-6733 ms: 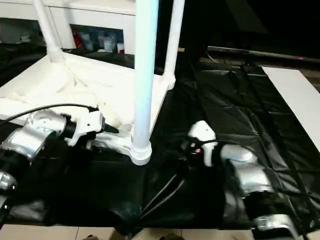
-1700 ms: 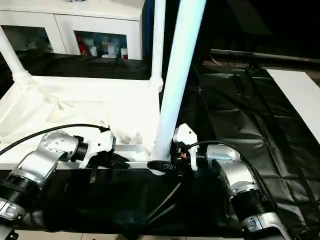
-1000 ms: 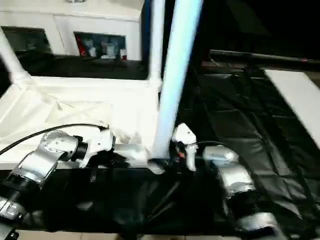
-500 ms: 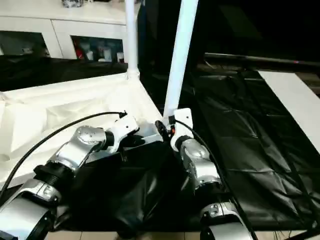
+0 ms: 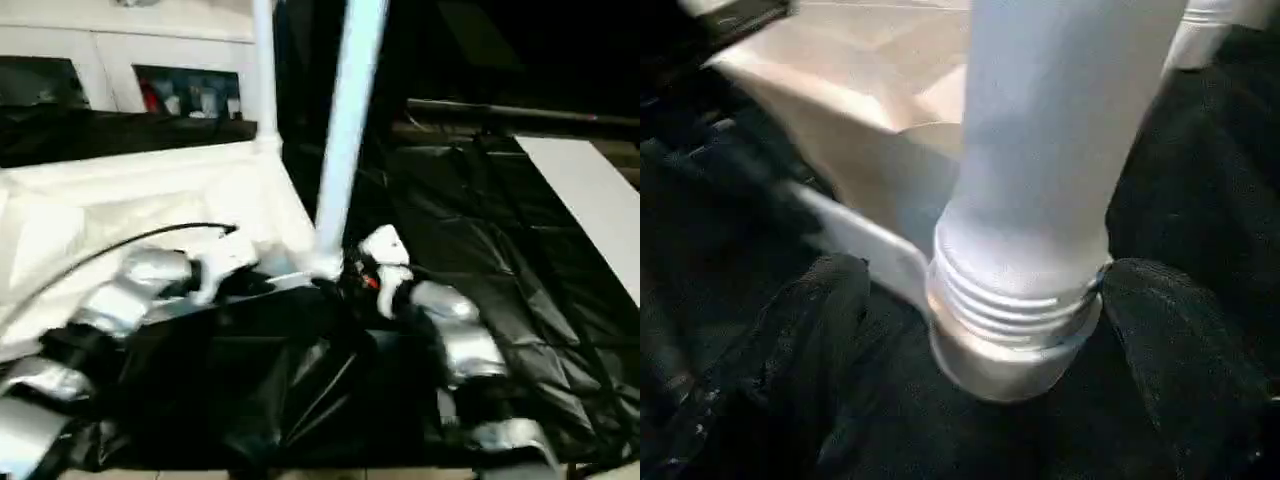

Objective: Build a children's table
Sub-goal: Rotate leg to tighten

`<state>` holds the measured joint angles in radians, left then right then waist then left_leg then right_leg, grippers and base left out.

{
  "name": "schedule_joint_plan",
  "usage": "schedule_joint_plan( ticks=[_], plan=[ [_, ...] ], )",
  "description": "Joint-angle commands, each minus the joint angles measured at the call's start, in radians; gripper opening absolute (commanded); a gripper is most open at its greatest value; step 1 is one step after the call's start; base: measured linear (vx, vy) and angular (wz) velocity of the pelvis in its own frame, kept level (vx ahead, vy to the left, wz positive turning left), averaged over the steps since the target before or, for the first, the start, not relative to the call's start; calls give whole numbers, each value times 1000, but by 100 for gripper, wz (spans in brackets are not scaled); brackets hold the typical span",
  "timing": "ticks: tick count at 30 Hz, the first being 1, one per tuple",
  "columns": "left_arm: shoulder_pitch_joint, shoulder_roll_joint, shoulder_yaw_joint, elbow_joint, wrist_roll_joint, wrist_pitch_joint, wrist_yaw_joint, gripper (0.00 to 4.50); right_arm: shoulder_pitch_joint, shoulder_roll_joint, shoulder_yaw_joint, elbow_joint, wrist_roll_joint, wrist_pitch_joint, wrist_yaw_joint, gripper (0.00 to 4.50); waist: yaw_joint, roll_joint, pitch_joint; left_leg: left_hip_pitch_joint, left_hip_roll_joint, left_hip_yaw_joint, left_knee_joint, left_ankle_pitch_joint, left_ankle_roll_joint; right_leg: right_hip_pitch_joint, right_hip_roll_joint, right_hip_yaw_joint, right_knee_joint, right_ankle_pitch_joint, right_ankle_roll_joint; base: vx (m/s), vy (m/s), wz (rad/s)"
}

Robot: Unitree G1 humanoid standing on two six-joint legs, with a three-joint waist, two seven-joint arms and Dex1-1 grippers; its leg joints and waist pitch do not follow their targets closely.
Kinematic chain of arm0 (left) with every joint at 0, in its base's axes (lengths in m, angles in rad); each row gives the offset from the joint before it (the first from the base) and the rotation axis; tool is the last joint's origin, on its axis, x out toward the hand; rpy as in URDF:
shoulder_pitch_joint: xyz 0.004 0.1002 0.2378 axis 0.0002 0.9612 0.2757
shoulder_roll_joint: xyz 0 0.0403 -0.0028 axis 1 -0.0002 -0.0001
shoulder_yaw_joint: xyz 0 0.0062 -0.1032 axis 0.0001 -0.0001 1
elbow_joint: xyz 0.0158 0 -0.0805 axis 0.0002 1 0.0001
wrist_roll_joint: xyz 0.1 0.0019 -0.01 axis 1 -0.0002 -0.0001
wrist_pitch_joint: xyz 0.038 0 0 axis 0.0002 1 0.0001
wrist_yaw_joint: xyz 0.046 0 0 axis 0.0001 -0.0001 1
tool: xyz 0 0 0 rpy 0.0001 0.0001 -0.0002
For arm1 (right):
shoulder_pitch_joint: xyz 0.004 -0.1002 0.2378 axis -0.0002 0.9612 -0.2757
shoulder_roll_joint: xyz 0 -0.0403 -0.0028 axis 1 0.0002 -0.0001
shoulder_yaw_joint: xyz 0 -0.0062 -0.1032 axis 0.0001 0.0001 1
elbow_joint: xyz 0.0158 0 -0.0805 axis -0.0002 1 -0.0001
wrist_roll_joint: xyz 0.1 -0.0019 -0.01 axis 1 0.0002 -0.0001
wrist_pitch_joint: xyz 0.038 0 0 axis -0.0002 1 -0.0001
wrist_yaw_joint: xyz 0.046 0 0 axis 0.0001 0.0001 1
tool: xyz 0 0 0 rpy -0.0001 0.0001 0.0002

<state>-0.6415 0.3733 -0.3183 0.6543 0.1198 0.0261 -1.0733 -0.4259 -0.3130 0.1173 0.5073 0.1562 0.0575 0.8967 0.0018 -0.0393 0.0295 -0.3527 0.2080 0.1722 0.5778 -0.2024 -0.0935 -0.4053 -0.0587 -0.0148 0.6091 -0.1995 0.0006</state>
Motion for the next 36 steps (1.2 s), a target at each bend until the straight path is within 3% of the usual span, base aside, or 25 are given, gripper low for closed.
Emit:
schedule_joint_plan(
  ticks=[1, 2, 4, 7, 10, 12, 15, 16, 22, 26, 31, 33, 36],
  plan=[
    [40, 3, -64, -10, 2, -8, -94, 0, 2, 0, 25, -35, 14, -1, 61, 404, 6, -4, -46, -10, 15, 4, -59, -142, 71, 53, -54, 28, -65, -63, -239, 0, 0, 0],
    [52, 27, -81, -31, -5, -54, -151, 0, 5, -12, 31, -52, 28, 8, 98, 404, 7, -1, -46, -4, 16, 7, -57, -135, 83, 50, -54, 28, -64, -39, -259, 0, 0, 0],
    [77, 45, -72, -87, -70, -49, -252, 0, 11, -32, 54, -76, 42, 23, 163, 404, 9, -2, -47, -3, 19, 8, -57, -123, 92, 53, -54, 29, -58, -2, -273, 0, 0, 0],
    [83, 51, -69, -110, -87, -42, -278, 0, 12, -44, 74, -81, 42, 29, 192, 404, 13, 1, -46, 4, 21, 11, -56, -115, 99, 50, -54, 28, -56, 23, -286, 0, 0, 0],
    [85, 63, -66, -120, -83, -42, -285, 0, 14, -59, 98, -79, 35, 39, 239, 404, 27, -2, -42, 5, 22, 11, -59, -132, 84, 51, -54, 28, -58, -20, -274, 0, 0, 0],
    [86, 67, -63, -121, -85, -42, -288, 0, 15, -60, 99, -76, 29, 39, 252, 370, 28, -2, -41, 5, 21, 11, -60, -152, 68, 50, -56, 29, -61, -62, -260, 0, 0, 0],
    [86, 72, -60, -116, -85, -47, -288, 0, 15, -65, 100, -75, 23, 35, 265, 364, 29, -3, -43, 5, 20, 10, -60, -144, 58, 52, -55, 29, -60, -64, -251, 0, 0, 0],
    [87, 76, -57, -111, -84, -49, -289, 0, 15, -74, 103, -75, 18, 30, 274, 335, 29, -4, -44, 4, 19, 10, -58, -131, 60, 53, -55, 29, -58, -45, -253, 0, 0, 0],
    [89, 84, -52, -112, -83, -47, -291, 0, 10, -89, 106, -69, 26, 41, 282, 284, 30, -6, -46, 2, 18, 11, -55, -100, 76, 56, -54, 28, -53, 1, -261, 0, 0, 0],
    [88, 85, -54, -111, -82, -47, -289, 0, 11, -88, 110, -66, 20, 44, 291, 272, 31, -6, -46, 3, 18, 11, -55, -107, 73, 56, -54, 28, -54, -15, -260, 0, 0, 0],
    [81, 80, -45, -93, -68, -40, -243, 0, 2, -35, 69, -19, 31, 45, 198, 266, 29, -6, -46, 2, 17, 11, -54, -101, 76, 55, -54, 28, -52, -9, -261, 0, 0, 0],
    [78, 75, -44, -86, -63, -35, -228, 0, -2, -22, 61, -3, 28, 45, 164, 266, 27, -5, -42, 4, 18, 10, -58, -142, 57, 50, -55, 27, -61, -87, -251, 0, 0, 0],
    [42, 9, -17, -12, -25, 39, -46, 0, -28, 86, -15, 101, 24, 57, -102, 266, 21, -2, -36, 8, 17, 5, -65, -222, 0, 42, -59, 29, -76, -266, -213, 0, 0, 0]
  ],
)
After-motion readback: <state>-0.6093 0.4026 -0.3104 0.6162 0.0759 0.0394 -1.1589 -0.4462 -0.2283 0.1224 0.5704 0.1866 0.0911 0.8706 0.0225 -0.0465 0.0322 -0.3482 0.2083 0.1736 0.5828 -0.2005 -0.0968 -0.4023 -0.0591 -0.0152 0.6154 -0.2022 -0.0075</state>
